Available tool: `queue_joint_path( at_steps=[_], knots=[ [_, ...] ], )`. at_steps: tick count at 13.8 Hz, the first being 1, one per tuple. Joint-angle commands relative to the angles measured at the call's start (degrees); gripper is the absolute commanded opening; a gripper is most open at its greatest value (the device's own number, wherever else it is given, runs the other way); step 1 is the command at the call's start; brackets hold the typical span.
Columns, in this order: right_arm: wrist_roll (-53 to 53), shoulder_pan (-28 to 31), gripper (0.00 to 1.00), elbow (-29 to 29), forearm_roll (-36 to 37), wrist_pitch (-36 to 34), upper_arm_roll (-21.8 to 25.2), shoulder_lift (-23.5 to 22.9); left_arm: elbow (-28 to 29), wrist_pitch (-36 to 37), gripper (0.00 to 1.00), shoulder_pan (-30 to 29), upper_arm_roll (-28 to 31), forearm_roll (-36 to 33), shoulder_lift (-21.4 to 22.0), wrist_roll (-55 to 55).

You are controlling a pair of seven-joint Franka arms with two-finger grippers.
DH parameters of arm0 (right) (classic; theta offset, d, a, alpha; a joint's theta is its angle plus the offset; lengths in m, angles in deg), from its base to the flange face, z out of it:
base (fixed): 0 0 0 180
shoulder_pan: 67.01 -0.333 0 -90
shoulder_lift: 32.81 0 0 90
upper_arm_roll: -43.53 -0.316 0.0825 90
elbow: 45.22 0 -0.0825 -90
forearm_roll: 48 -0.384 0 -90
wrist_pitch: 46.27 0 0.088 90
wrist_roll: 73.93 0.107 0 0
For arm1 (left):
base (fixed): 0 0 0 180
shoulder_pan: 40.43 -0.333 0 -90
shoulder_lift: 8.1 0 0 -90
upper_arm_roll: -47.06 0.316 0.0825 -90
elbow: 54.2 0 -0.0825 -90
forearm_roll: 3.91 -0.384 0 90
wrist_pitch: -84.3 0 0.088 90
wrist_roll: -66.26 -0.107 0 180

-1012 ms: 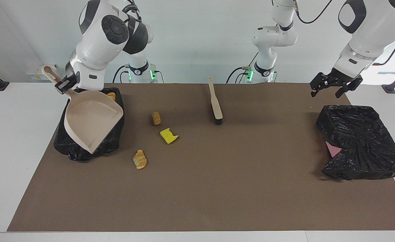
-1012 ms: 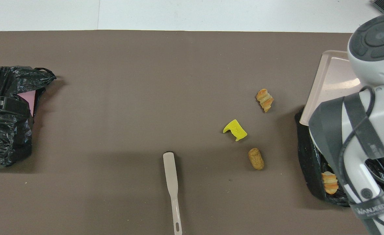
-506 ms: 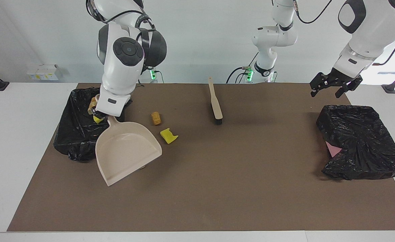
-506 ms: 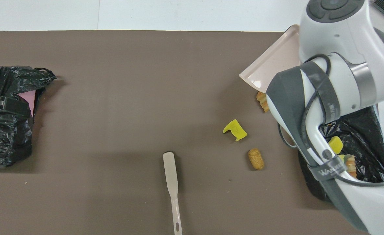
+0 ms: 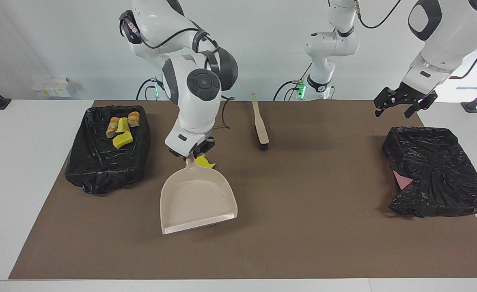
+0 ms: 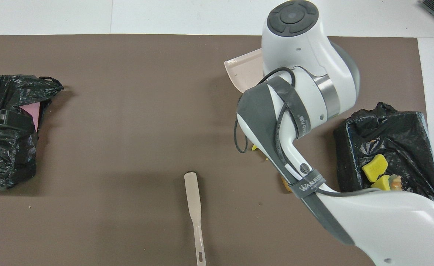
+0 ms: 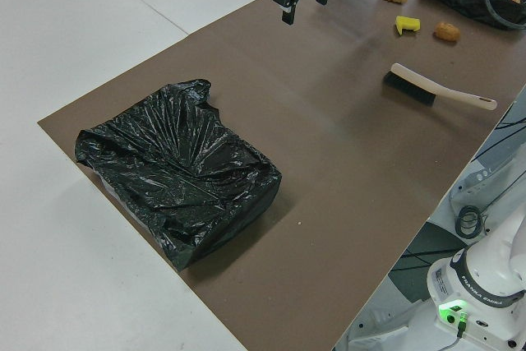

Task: Sweep and dump trash in bin
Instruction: 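Bring the empty dustpan back toward the table center with the right gripper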

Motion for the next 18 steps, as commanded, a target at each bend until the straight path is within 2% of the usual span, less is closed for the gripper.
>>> queue_joint_path(
  at_steps=[1,6,13,18],
  knots=[
    [9.32,-2.96,0.00,-2.93,-3.06,2.62,0.15,-3.01,0.19,0.92,1.00,-0.14,-0.15,-0.66,0.35,-0.72],
    [23.14,-8.06,0.00,-2.94,-8.07,11.32,0.06,-7.49,0.63,0.84,1.00,-0.05,-0.15,-0.66,0.53,-0.63],
    [23.51,-11.41,0.00,-2.15,-11.94,18.01,-0.02,-10.84,1.34,0.83,1.00,-0.05,-0.15,-0.66,1.14,-0.90],
    [22.28,-10.71,0.00,-0.22,-16.25,19.67,-0.02,-11.37,1.42,0.66,1.00,-0.14,-0.15,-0.66,1.14,-0.90]
  ],
)
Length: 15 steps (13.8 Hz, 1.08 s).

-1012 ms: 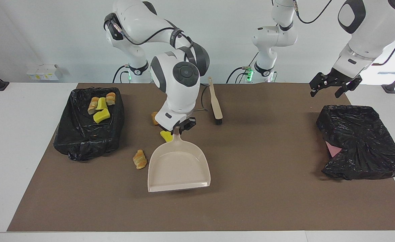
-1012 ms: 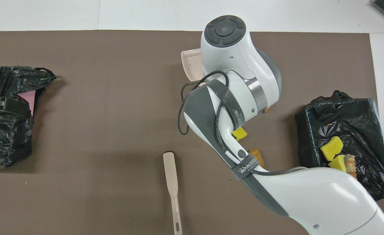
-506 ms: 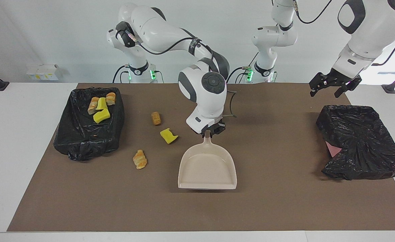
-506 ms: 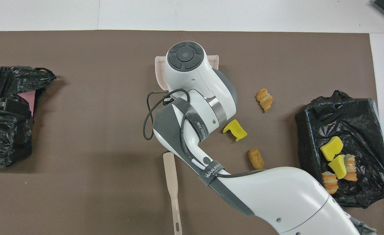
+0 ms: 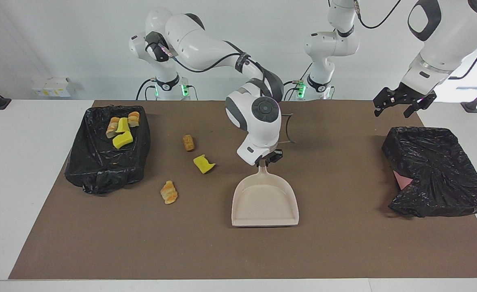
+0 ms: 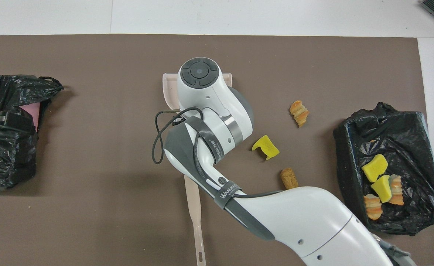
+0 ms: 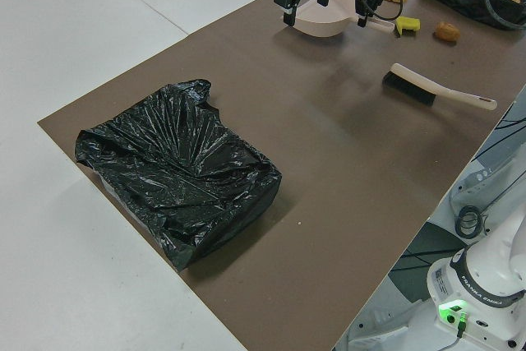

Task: Sweep and dump trash in bin
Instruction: 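Set the dustpan down and release it with the right gripper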

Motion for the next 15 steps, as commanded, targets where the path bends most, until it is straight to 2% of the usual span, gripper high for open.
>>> queue_joint_path(
  at_steps=[1,2,5,7,11,12,13,15],
  knots=[
    [-0.31,0.57,0.00,0.85,-2.33,2.58,-0.10,-0.42,1.26,0.25,1.00,-0.14,-0.14,-0.66,1.12,-0.67],
    [-0.31,0.31,0.00,0.94,-2.25,3.02,-0.09,-0.42,1.26,0.25,1.00,-0.14,-0.14,-0.66,1.12,-0.67],
    [-0.31,-0.22,0.14,2.78,-2.42,4.52,-0.09,-0.07,1.26,0.25,1.00,-0.14,-0.14,-0.66,1.12,-0.67],
    [-0.48,-0.04,0.35,2.88,-1.55,4.43,-0.09,0.19,1.26,0.16,1.00,-0.14,-0.14,-0.66,1.12,-0.67],
    [0.39,-0.22,0.62,2.96,-2.51,3.64,-0.09,1.85,1.26,0.07,1.00,-0.14,-0.14,-0.66,1.12,-0.67],
    [0.48,-0.30,0.70,4.36,-2.60,3.12,-0.18,3.78,1.26,0.07,1.00,-0.14,-0.14,-0.66,1.12,-0.67],
    [1.09,-0.39,0.84,6.46,-2.60,2.68,-0.18,6.32,1.26,-0.10,1.00,-0.14,-0.14,-0.66,1.12,-0.67],
    [3.55,-2.23,1.00,12.34,-2.60,1.80,-0.27,11.85,1.26,-0.19,1.00,-0.05,-0.14,-0.66,1.12,-0.32]
  ],
)
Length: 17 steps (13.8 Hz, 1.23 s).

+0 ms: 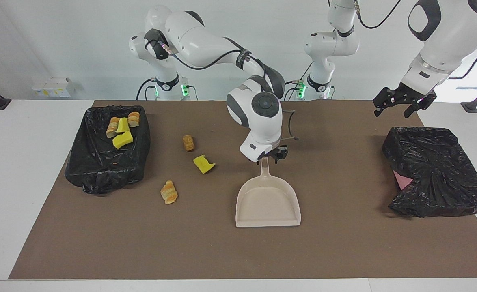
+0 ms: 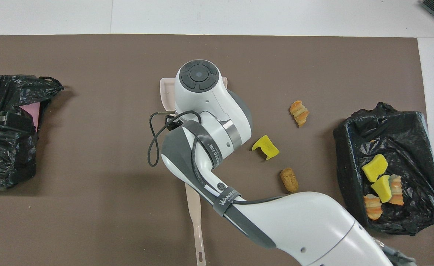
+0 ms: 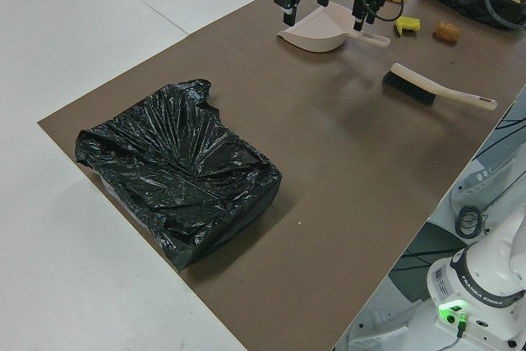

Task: Sweep and dump trash in bin
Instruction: 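Set the dustpan down and release it with the right gripper, then reach the left gripper toward the dustpan while the right gripper grasps the brush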

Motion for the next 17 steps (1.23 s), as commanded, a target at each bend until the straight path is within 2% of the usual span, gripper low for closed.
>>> queue_joint_path(
  at_steps=[1,4,8,10,11,14,16,17],
  knots=[
    [3.75,-1.85,1.00,12.78,-1.52,-0.72,0.03,10.87,1.25,-0.63,1.00,-0.14,-0.14,-0.66,1.12,0.27],
    [4.46,-3.60,1.00,27.97,-1.61,0.32,-1.72,22.03,1.25,-1.51,1.00,0.65,-0.49,-0.66,0.16,0.54],
    [4.47,-9.57,1.00,45.91,-4.86,6.20,-1.73,32.94,7.21,-8.44,1.00,6.44,-0.58,-0.48,0.51,3.00],
    [4.29,-11.43,1.00,54.26,-5.82,11.89,-1.82,37.34,8.97,-11.17,1.00,8.91,-0.58,-0.48,-0.02,3.44],
    [4.03,-12.39,1.00,57.70,-6.78,14.80,-1.82,38.67,10.81,-13.62,1.00,10.65,-0.58,-0.48,-0.19,3.53],
    [4.73,-15.03,1.00,62.37,-7.06,20.00,-1.82,38.41,15.74,-20.83,1.00,14.52,-0.58,-0.48,-0.19,3.62],
    [4.73,-15.48,1.00,64.84,-7.32,22.81,-1.82,38.59,16.02,-24.44,1.00,16.90,-0.58,-0.48,-2.12,4.92],
    [4.64,-16.52,0.94,65.20,-7.84,23.87,-1.82,38.59,15.75,-26.02,1.00,19.00,-0.58,-0.48,-3.52,7.46]
  ],
)
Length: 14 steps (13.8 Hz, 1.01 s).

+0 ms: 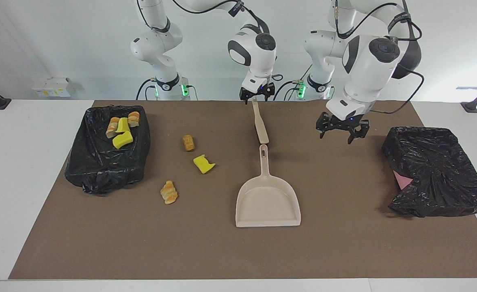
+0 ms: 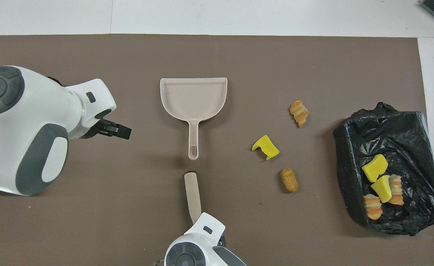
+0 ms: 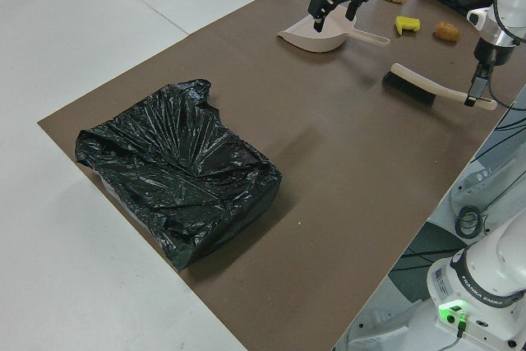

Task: Sweep and dump trash in bin
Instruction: 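Reach the left gripper toward the dustpan while the right gripper grasps the brush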

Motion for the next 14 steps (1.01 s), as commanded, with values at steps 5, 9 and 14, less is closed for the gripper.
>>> queue_joint_path(
  at_steps=[5,9,14],
  knots=[
    [0.87,-0.82,0.54,2.74,-2.24,2.75,0.32,1.63,0.42,-13.11,1.00,11.13,0.84,-0.52,-8.73,12.02],
    [3.42,-0.73,0.00,2.65,-2.24,2.32,0.32,1.54,0.33,-17.86,1.00,15.35,0.84,-0.60,-12.07,18.69],
    [8.68,-0.64,0.00,2.47,-1.37,1.09,0.67,3.38,-0.37,-19.71,1.00,18.34,0.75,-1.04,-15.67,22.39]
  ],
)
